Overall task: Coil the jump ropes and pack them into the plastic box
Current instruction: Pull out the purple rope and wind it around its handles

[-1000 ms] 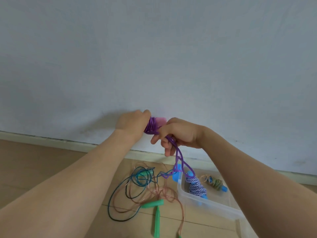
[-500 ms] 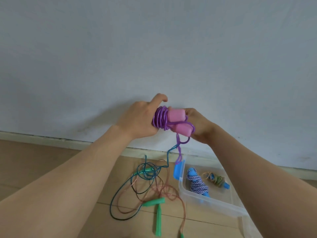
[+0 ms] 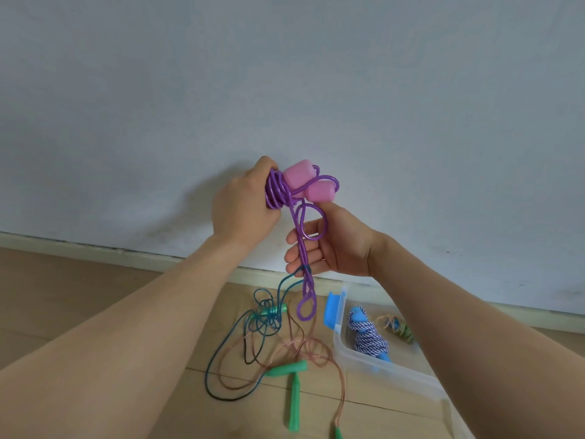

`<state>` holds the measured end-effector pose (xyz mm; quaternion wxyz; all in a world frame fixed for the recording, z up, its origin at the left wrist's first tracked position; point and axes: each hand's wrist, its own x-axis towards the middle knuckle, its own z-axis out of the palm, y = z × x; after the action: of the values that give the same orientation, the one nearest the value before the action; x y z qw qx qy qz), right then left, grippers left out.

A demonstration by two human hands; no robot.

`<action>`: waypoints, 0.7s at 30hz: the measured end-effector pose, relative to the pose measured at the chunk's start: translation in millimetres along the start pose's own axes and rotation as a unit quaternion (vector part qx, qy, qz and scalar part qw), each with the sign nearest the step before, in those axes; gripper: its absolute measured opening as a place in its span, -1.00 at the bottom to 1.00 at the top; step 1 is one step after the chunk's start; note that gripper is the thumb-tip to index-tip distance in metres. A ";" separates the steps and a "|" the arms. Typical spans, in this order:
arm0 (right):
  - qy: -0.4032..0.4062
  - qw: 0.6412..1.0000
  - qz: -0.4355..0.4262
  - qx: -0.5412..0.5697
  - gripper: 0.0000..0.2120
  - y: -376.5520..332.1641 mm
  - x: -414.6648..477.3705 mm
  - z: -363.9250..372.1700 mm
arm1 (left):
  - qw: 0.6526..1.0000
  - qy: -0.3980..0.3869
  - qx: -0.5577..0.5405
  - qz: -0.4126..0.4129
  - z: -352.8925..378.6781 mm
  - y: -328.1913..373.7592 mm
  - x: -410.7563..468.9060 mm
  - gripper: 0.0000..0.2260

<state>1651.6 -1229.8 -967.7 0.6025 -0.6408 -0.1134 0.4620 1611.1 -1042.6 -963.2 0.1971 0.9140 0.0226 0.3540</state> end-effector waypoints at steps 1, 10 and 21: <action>-0.005 1.000 0.006 -0.001 -0.28 -0.1 -0.1 -3.2 | 1.000 0.003 0.002 -0.007 -0.3 -0.7 -0.4 -0.73; -0.057 0.995 0.044 -0.062 -0.61 19.8 5.0 -23.1 | 0.999 -0.001 0.031 -0.040 -3.4 -14.6 -1.9 -0.73; 0.073 0.897 -0.002 -0.437 -0.86 32.5 16.5 -12.2 | 0.997 0.000 0.055 -0.047 -5.9 -16.6 -2.8 -0.74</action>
<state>1656.1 -1234.5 -1005.6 0.2697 -0.8711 -0.2608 0.3170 1606.7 -1025.7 -967.3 0.1632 0.9213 0.0852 0.3426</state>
